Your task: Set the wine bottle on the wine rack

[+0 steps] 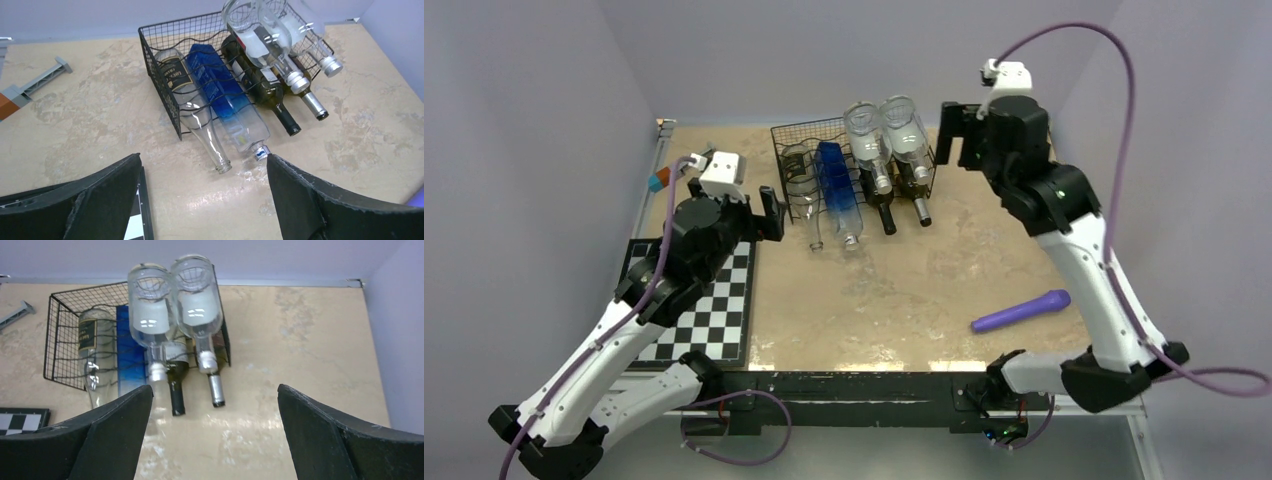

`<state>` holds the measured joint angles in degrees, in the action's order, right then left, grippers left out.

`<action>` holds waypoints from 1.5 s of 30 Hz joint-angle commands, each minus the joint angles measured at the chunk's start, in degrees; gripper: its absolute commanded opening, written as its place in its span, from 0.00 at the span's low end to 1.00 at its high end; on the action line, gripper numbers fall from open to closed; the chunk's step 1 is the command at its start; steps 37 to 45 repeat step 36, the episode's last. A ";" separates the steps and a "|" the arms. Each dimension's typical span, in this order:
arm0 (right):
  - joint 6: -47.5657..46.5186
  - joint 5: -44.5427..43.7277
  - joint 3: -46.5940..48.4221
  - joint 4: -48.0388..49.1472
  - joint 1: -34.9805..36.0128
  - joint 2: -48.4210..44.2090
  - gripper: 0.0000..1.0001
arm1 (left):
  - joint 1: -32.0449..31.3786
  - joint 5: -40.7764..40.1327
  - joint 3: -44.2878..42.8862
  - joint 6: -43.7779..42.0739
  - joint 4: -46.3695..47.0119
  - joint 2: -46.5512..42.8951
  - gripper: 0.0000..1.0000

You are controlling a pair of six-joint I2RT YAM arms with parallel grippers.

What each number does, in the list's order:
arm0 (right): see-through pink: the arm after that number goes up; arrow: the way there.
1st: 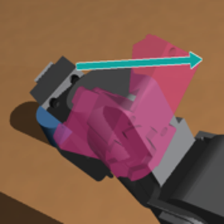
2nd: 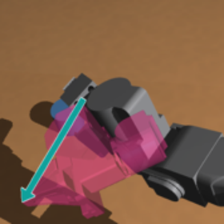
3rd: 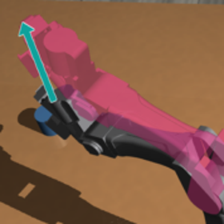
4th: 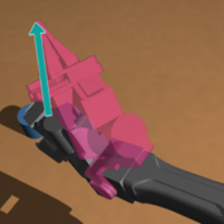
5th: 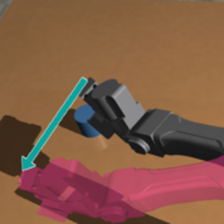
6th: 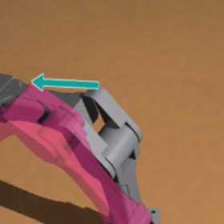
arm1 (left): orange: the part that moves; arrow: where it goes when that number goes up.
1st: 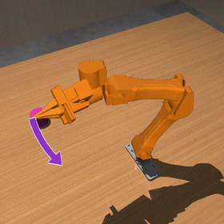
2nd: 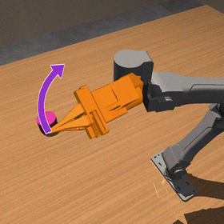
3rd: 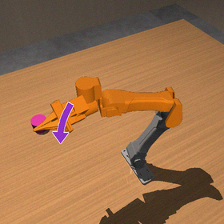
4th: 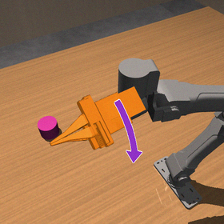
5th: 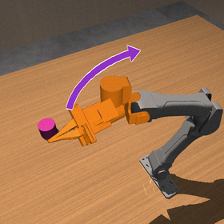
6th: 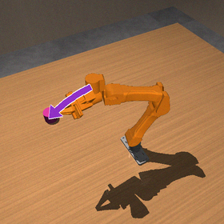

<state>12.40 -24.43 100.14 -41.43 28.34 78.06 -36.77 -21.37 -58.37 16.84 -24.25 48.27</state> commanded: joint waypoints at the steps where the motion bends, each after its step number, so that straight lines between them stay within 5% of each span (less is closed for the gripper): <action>1: 0.28 -0.03 -0.49 -13.80 -1.56 -8.67 0.99 | 0.15 1.37 -8.45 -0.41 -8.04 -0.94 0.99; 17: -4.54 8.87 8.98 -28.00 -2.06 -21.33 0.99 | 0.20 7.41 -27.92 0.92 -29.59 5.80 0.99; 45: -5.23 13.79 13.12 -29.61 -2.06 -17.68 0.99 | 0.16 7.17 -24.39 2.23 -27.27 3.22 0.99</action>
